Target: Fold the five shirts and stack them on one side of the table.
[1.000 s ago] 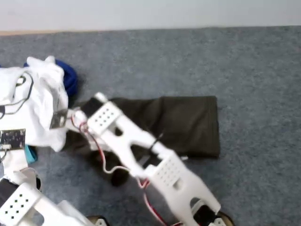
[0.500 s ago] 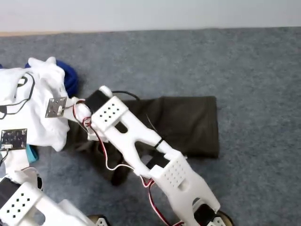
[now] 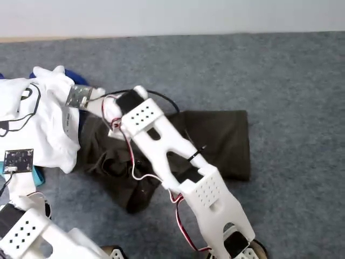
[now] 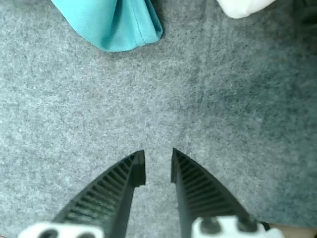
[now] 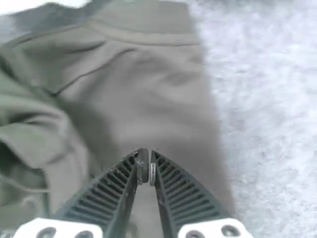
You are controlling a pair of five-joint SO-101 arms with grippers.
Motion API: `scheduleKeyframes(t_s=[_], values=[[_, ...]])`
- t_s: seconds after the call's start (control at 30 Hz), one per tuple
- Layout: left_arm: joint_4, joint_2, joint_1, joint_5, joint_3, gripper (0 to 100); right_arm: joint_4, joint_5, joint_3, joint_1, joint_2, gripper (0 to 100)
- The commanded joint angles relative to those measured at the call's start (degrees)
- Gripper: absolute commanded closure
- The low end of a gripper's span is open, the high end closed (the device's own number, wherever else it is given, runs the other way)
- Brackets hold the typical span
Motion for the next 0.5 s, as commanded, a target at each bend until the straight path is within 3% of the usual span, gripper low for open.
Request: scheduleKeyframes(t_s=[0.0, 0.47], values=[[-0.7, -0.8, 0.3, 0.0, -0.1, 90, -2.8, 0.4, -0.7, 1.3, -1.6, 98.7], [-0.6, -0.9, 0.0, 0.3, -1.0, 90, 18.0, -2.8, -0.7, -1.1, -7.3, 85.3]])
